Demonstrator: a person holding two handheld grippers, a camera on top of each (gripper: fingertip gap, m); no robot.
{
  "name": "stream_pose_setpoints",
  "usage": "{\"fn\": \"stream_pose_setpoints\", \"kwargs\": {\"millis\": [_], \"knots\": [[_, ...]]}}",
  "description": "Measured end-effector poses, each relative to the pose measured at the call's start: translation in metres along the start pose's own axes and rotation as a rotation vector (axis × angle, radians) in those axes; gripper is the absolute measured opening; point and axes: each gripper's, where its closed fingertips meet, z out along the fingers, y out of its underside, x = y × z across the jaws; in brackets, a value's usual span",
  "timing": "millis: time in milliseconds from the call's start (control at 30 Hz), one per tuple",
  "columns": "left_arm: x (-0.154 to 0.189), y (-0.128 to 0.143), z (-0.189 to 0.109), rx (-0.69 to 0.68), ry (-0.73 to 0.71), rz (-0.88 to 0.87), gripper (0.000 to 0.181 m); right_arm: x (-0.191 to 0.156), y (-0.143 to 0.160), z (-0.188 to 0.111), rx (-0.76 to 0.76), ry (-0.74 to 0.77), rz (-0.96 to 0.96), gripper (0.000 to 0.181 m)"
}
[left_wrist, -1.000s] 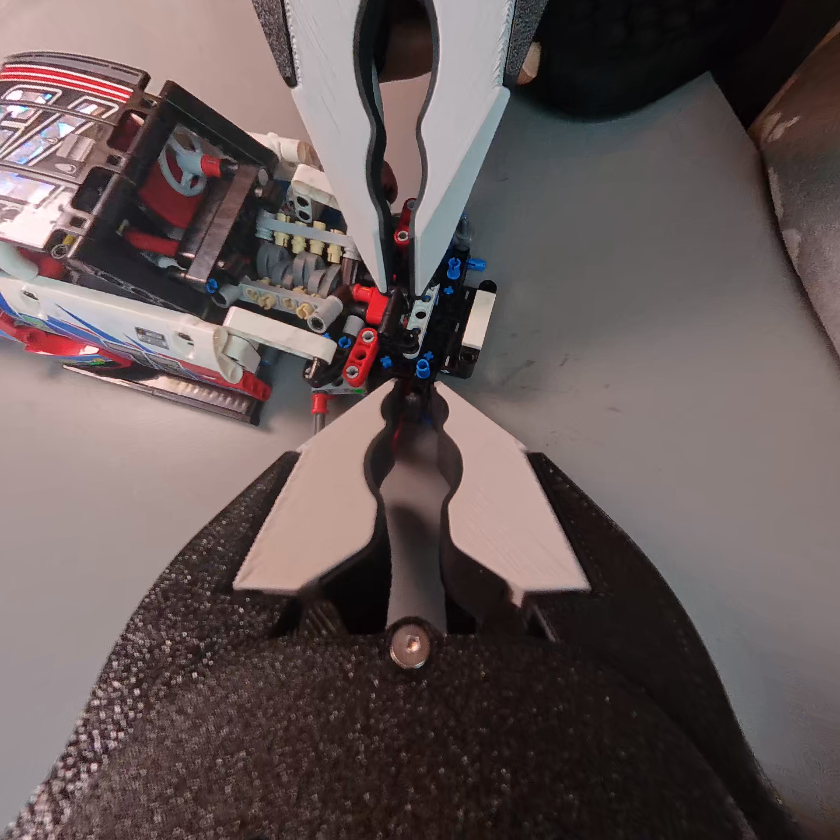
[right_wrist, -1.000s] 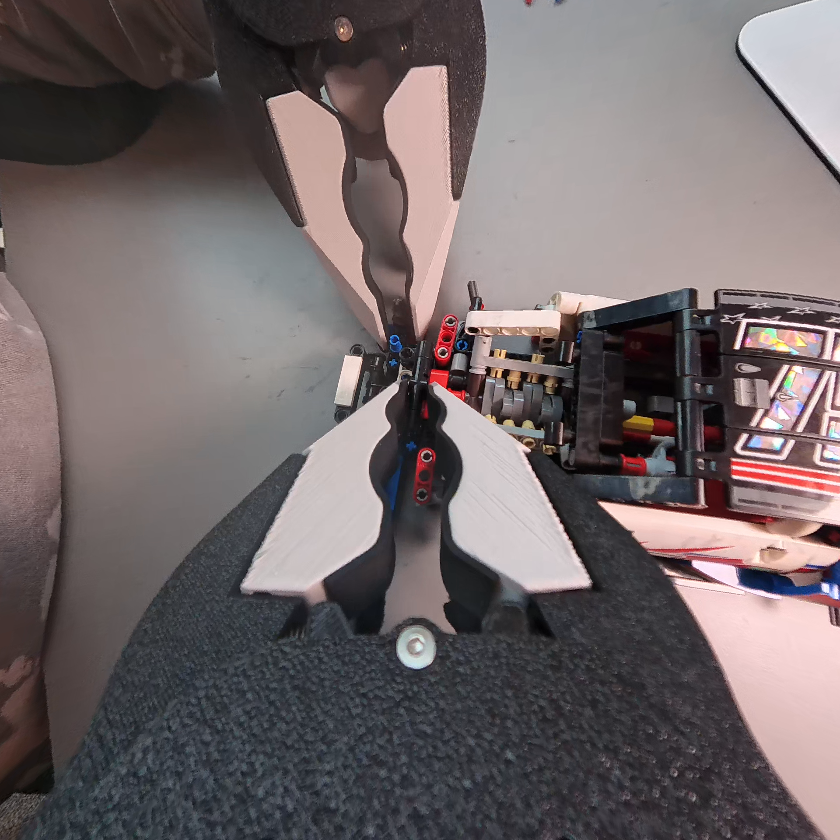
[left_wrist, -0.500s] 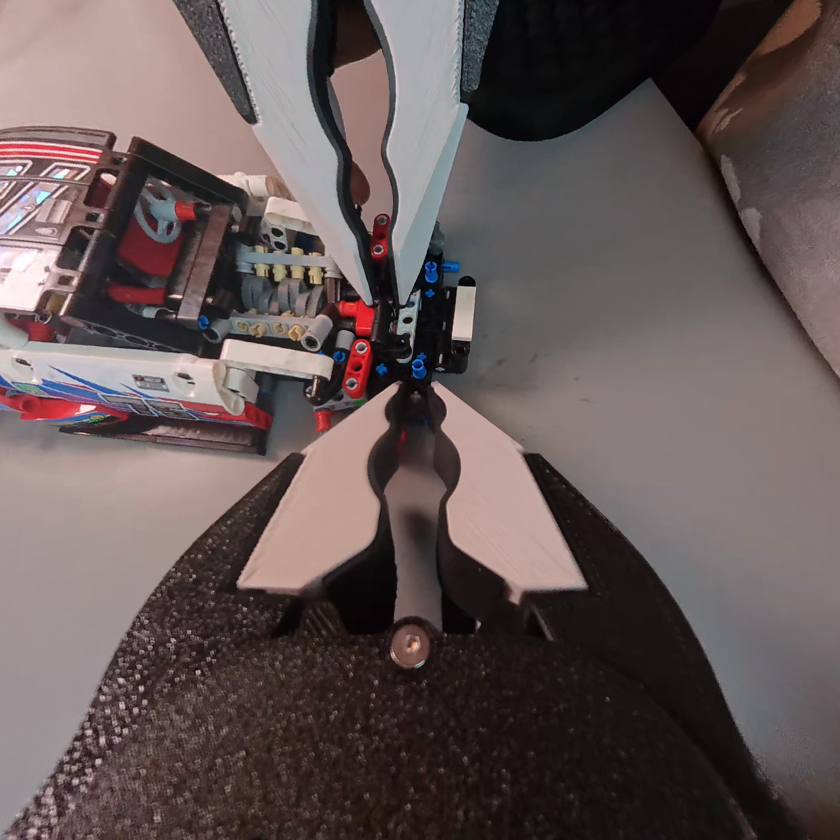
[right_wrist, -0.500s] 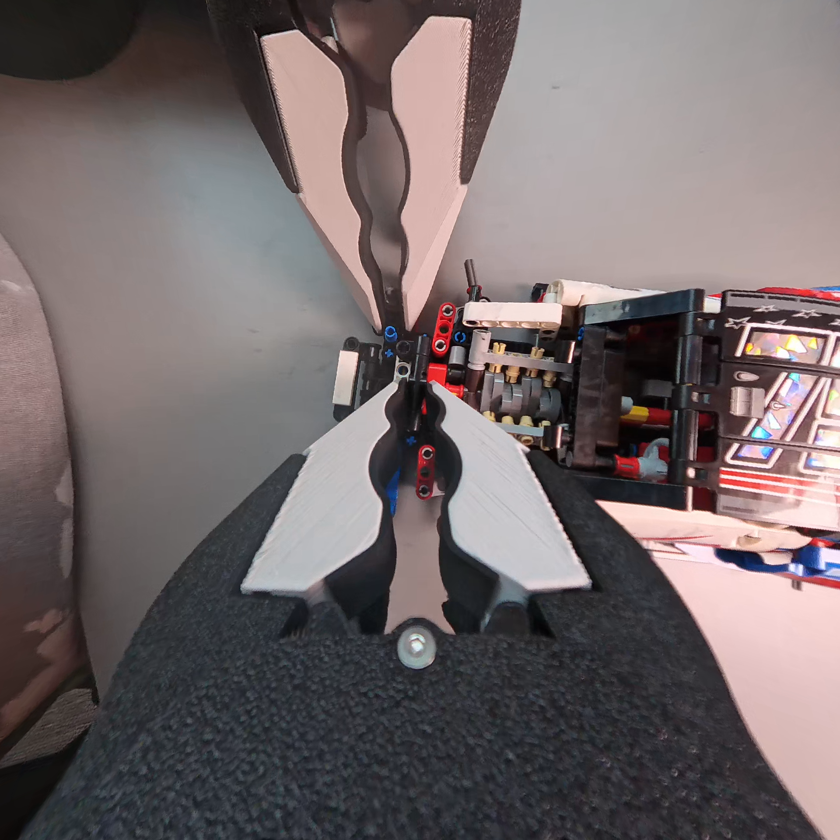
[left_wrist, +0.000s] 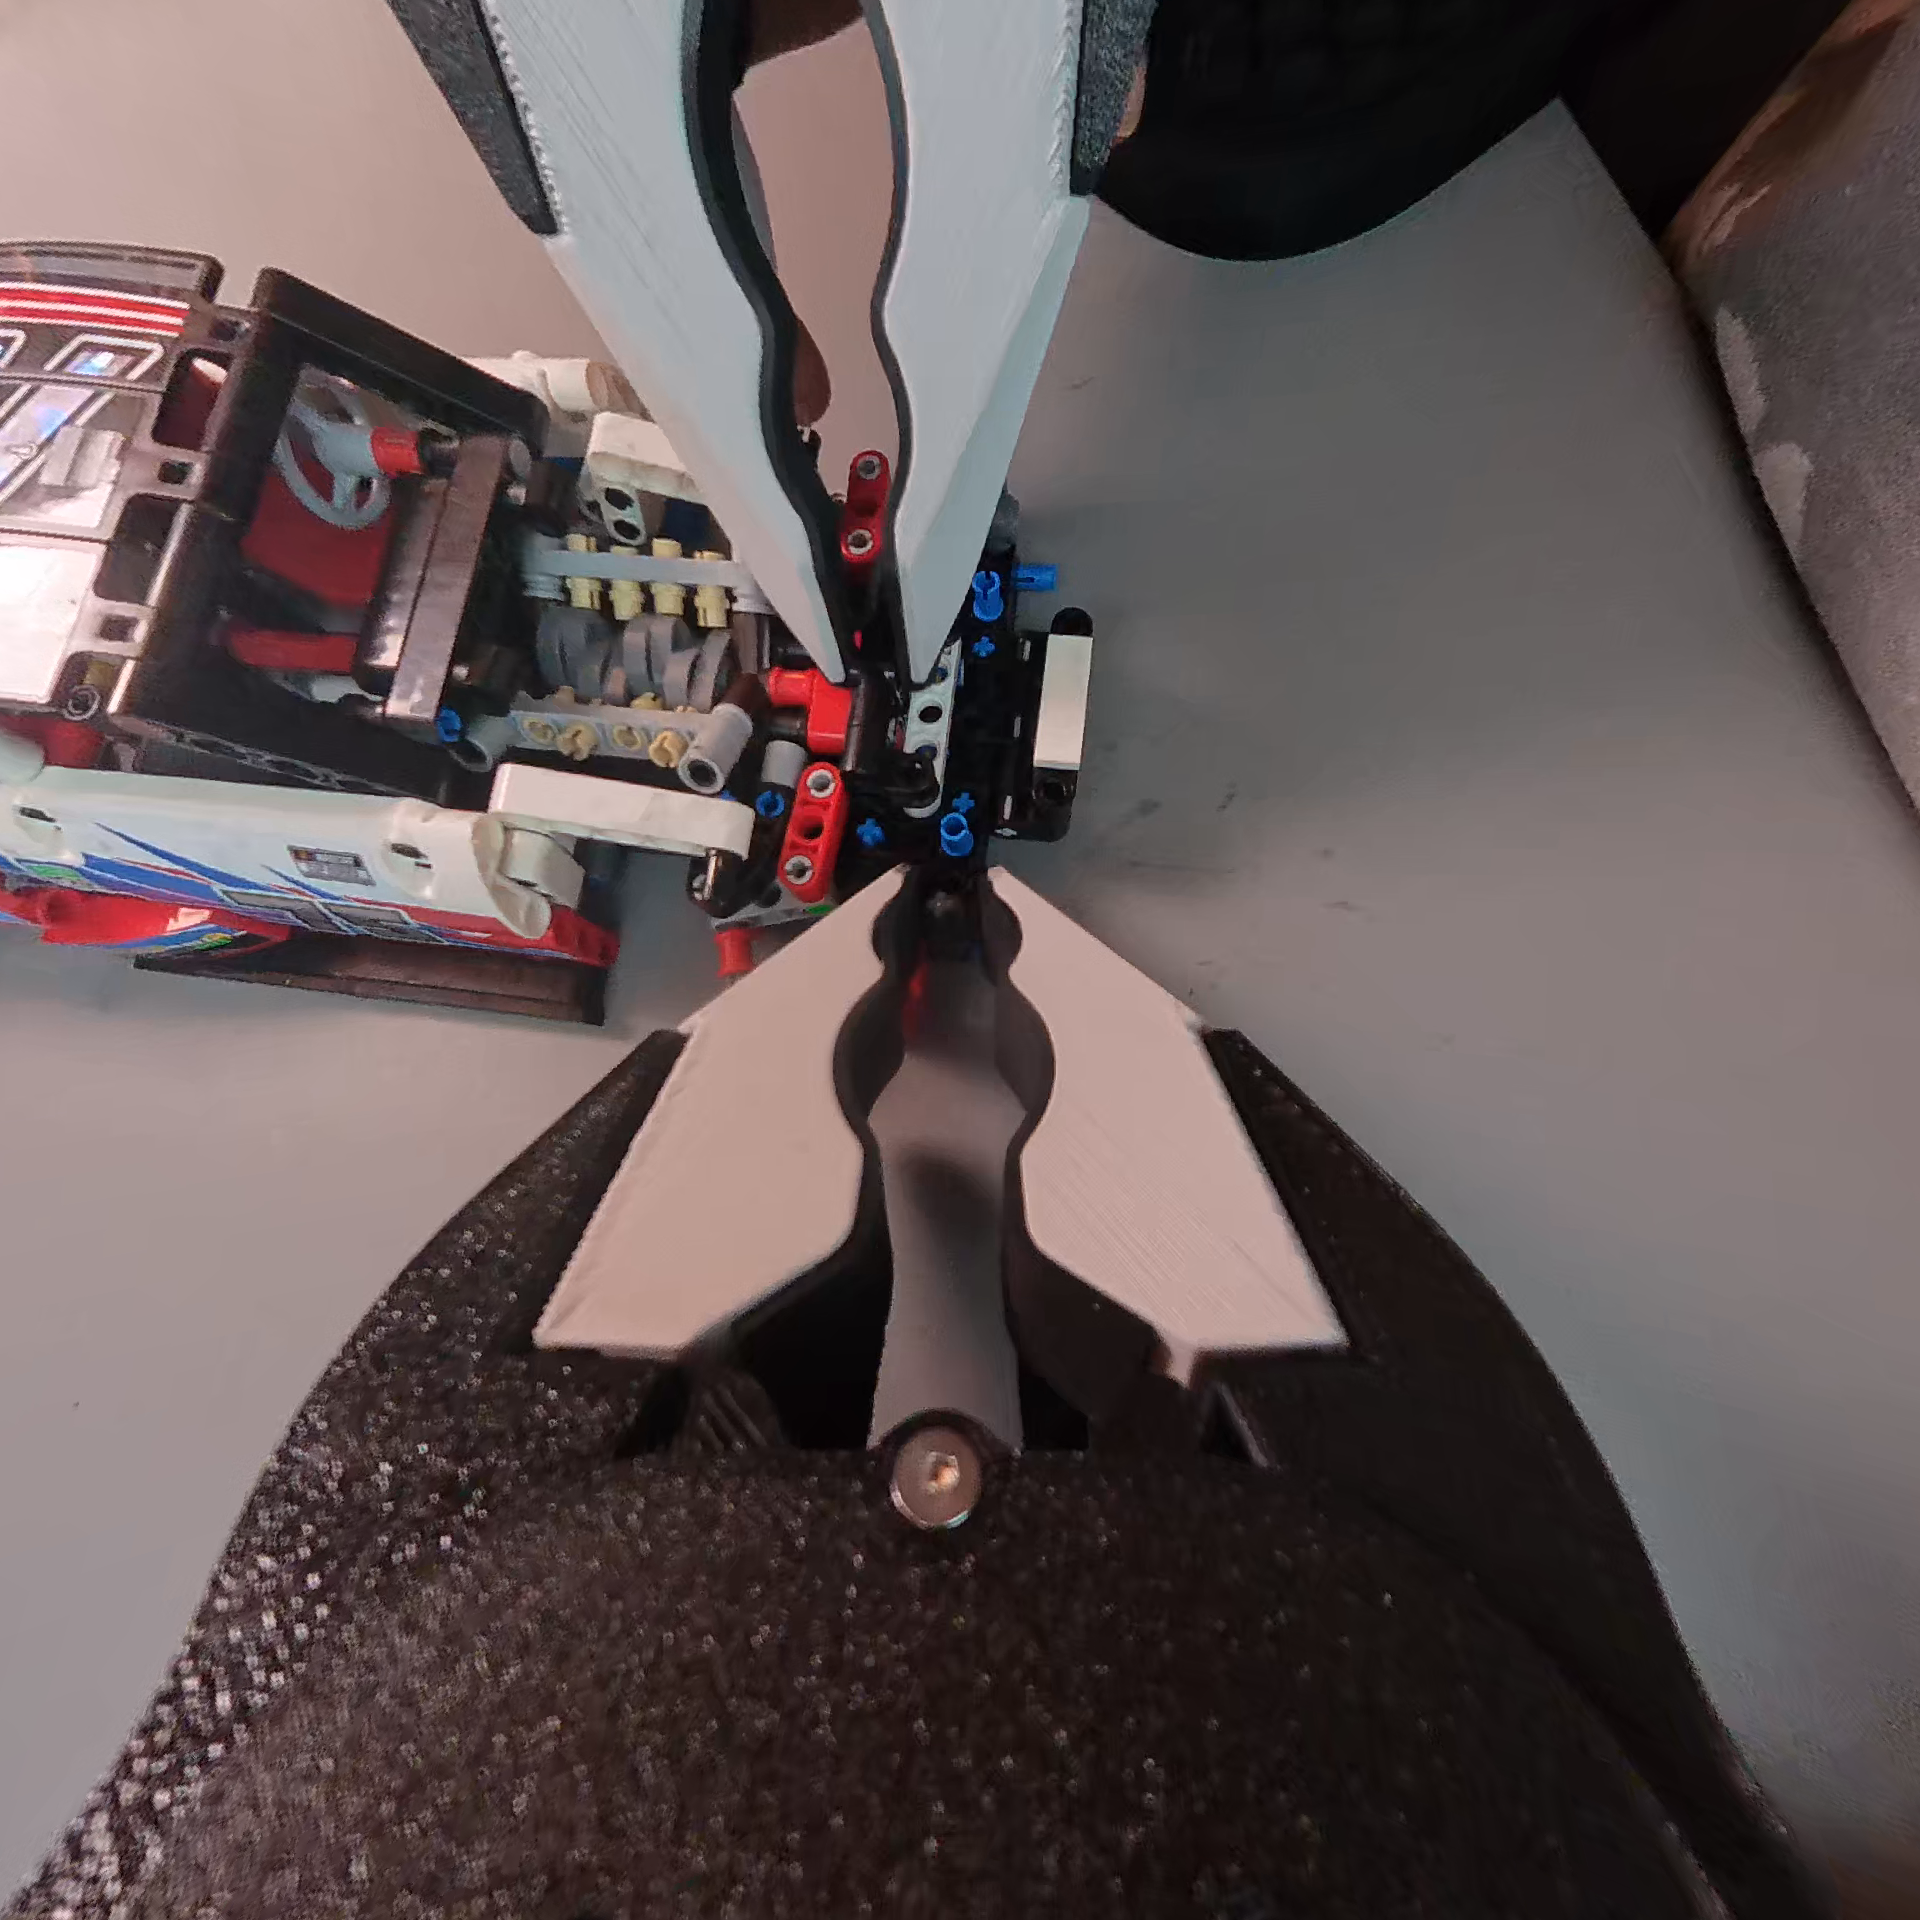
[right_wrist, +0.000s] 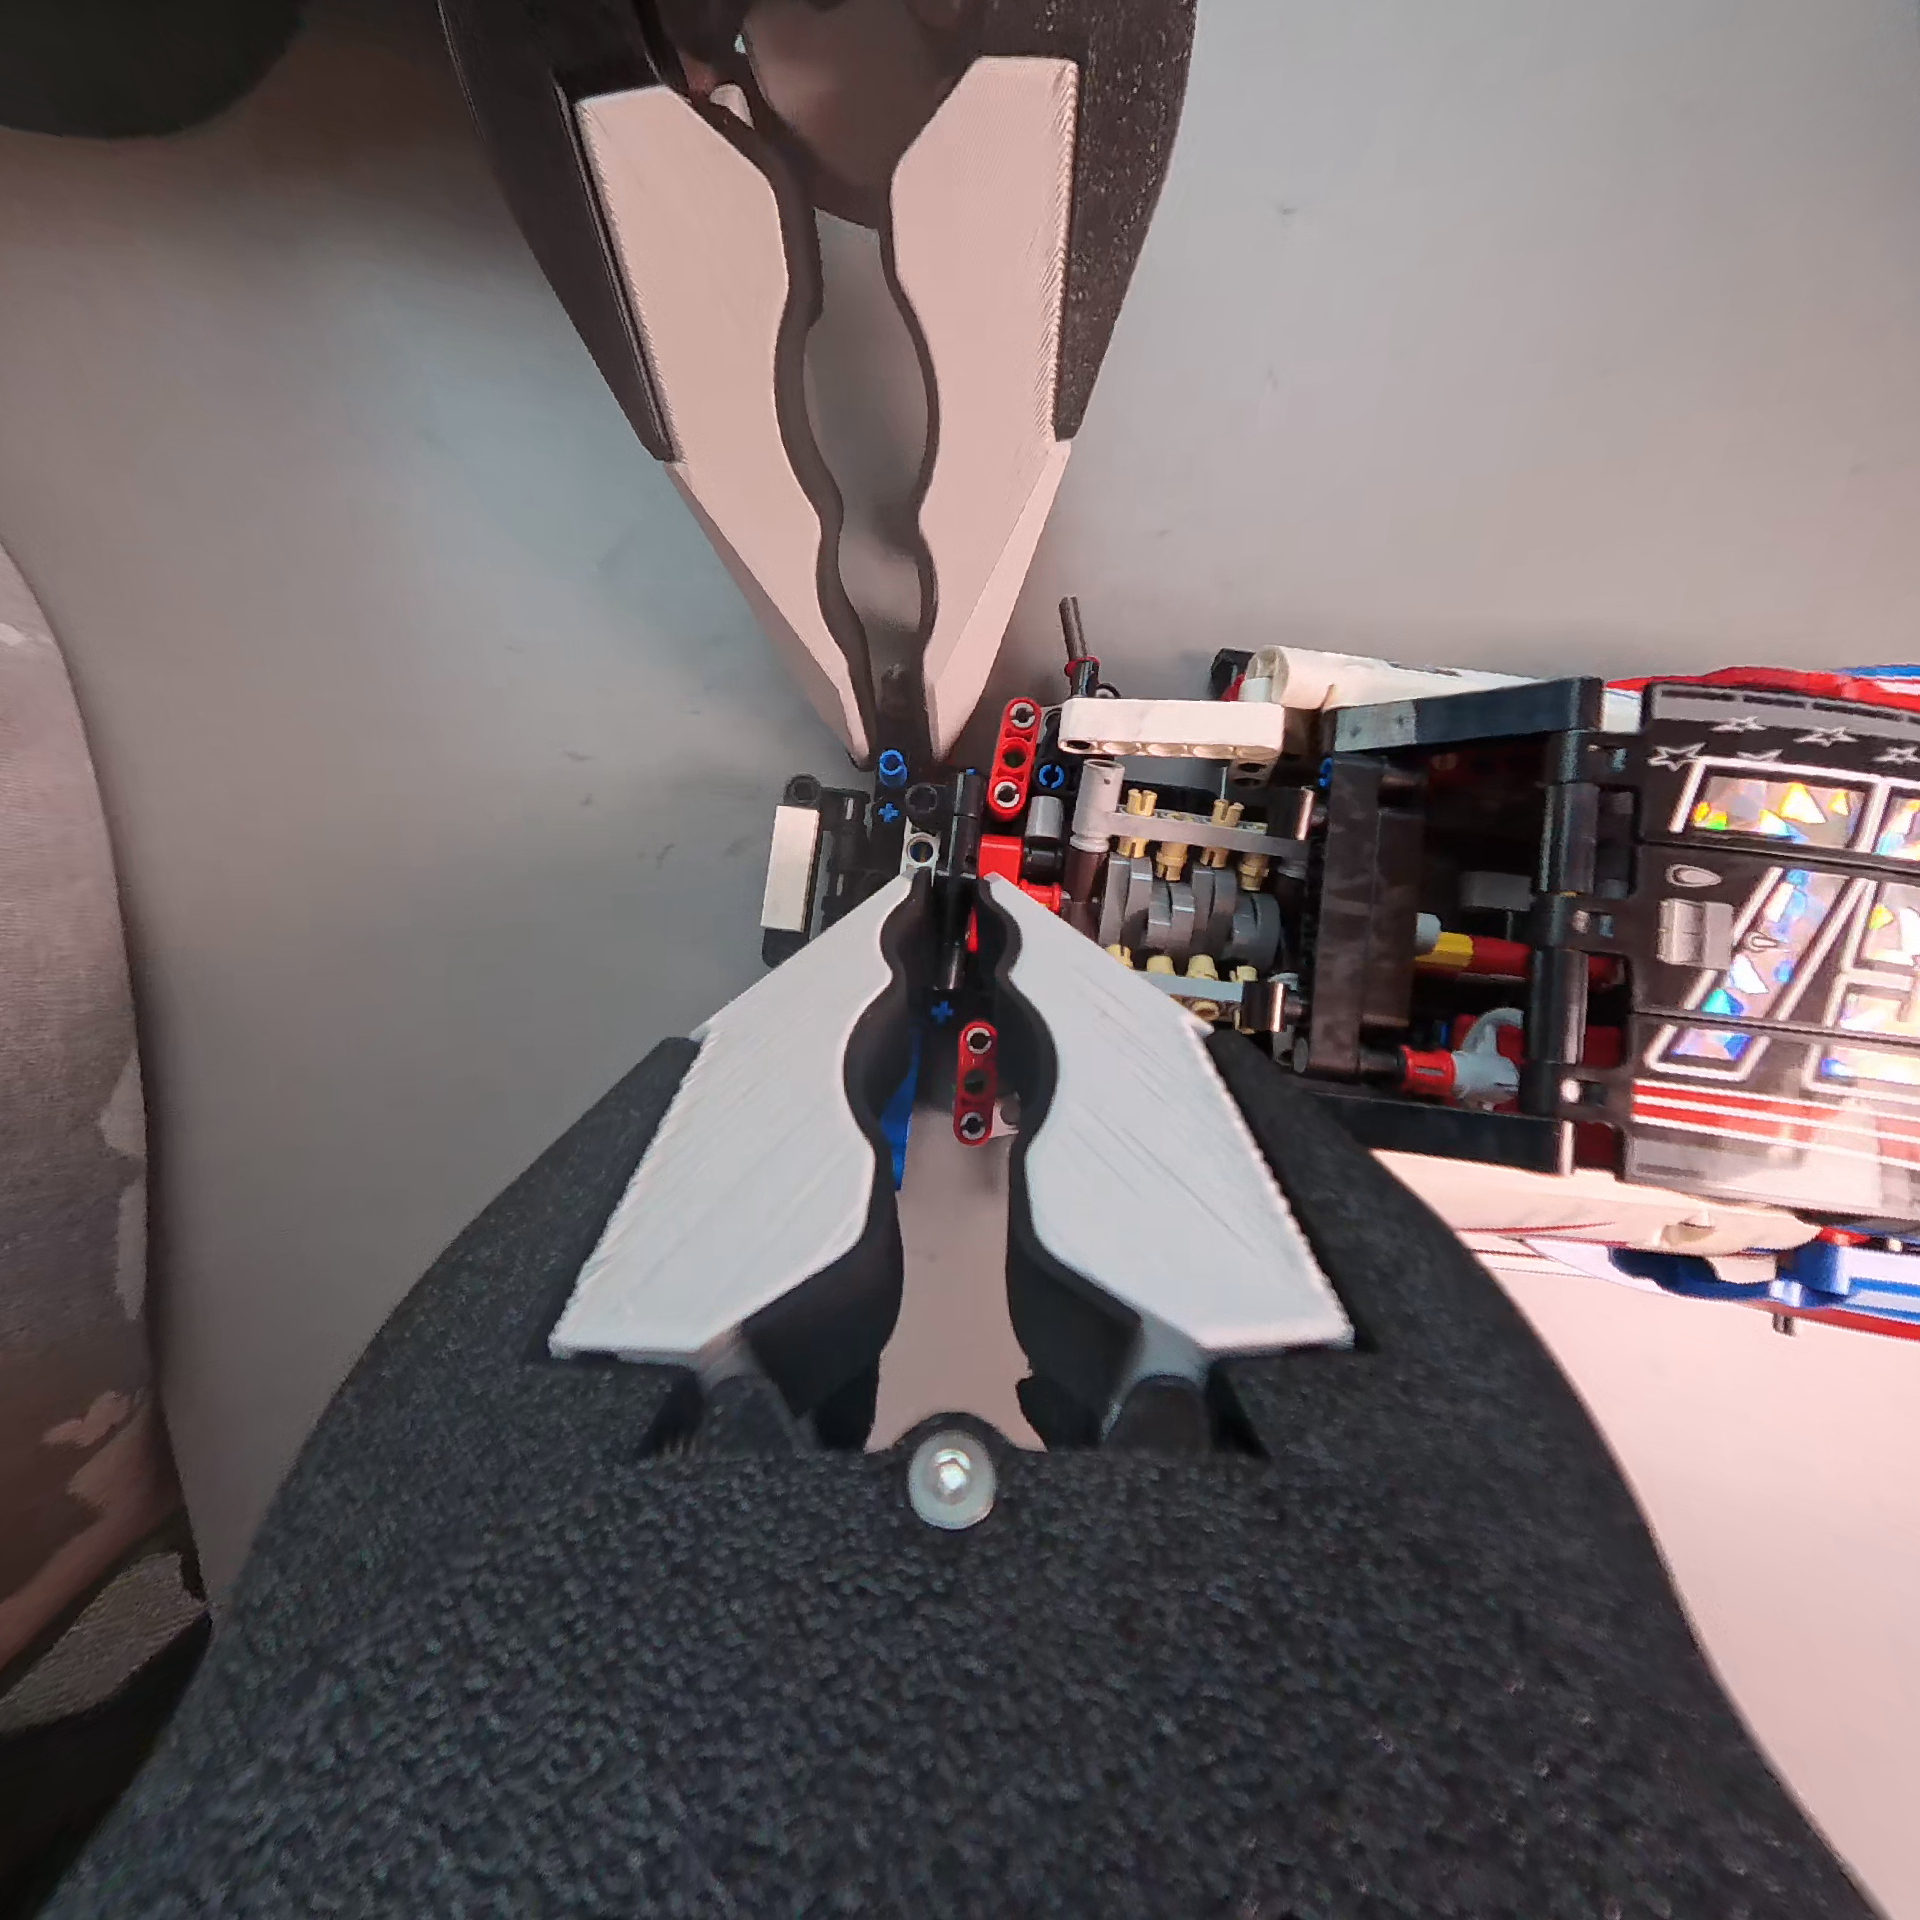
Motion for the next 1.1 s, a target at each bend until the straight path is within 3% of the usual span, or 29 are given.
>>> {"fn": "stream_pose_setpoints", "kwargs": {"millis": [1100], "knots": [[-0.0003,-0.0035,0.0029,0.017,-0.009,-0.112,0.012,0.0056,-0.0016,0.0010,-0.027,-0.046,-0.071,0.008]]}}
